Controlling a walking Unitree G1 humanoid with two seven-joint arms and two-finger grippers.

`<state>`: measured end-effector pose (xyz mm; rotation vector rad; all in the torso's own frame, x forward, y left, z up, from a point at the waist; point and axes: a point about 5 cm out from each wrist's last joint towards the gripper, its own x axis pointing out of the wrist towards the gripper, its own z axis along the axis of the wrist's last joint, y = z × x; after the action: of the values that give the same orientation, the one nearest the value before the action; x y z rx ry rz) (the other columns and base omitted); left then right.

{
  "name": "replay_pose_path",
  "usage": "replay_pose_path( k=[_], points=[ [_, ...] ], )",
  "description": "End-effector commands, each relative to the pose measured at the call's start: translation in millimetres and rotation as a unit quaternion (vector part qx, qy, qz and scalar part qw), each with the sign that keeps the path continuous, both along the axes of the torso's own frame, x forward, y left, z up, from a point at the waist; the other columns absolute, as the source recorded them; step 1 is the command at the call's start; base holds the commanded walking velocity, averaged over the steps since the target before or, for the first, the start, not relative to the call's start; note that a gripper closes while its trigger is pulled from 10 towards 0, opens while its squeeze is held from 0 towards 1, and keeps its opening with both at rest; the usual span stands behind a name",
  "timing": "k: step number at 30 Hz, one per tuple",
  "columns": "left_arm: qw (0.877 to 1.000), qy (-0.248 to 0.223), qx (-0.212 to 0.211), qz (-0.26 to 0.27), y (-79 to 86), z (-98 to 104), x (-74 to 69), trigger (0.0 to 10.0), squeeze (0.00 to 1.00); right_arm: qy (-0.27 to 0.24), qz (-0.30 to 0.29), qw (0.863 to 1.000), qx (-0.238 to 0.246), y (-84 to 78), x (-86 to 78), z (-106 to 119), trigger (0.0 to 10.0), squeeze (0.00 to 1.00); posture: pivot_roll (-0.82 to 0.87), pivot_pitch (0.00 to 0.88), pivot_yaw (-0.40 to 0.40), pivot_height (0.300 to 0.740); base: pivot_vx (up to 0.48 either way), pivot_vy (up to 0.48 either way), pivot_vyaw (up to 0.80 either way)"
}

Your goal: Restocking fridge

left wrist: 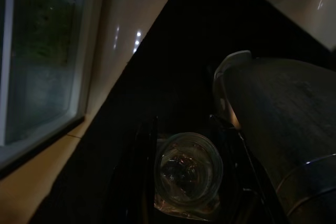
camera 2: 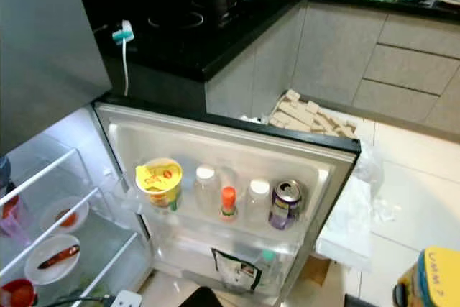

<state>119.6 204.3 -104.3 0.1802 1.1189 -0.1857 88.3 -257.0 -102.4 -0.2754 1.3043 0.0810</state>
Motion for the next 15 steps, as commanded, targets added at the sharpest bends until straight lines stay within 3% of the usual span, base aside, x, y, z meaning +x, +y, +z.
replay_pose_path(
  k=[1, 8, 15],
  points=[
    [1.0, -0.001, -0.012, 0.001, -8.4, -2, -1.3, 10.0, 0.0, 0.0, -0.004, 1.0, -0.005, -3.7, -0.1, 1, 10.0, 0.0, 0.01, 0.0, -0.044, 0.74, 0.0, 0.0, 0.0],
    [1.0, -0.02, 0.002, 0.004, -2.9, 2, 6.5, 10.0, 0.0, 0.0, -0.002, 1.0, -0.005, -3.8, -0.2, 1, 10.0, 0.0, 0.01, 0.0, -0.045, 0.74, 0.0, 0.0, 0.0],
    [0.989, -0.13, 0.037, 0.052, 22.3, 23, 42.7, 10.0, 0.0, -0.021, 0.007, 1.0, -0.009, -3.4, 3.0, 2, 10.0, 0.0, 0.01, 0.0, -0.041, 0.74, 0.0, 0.0, 0.0]
  ],
)
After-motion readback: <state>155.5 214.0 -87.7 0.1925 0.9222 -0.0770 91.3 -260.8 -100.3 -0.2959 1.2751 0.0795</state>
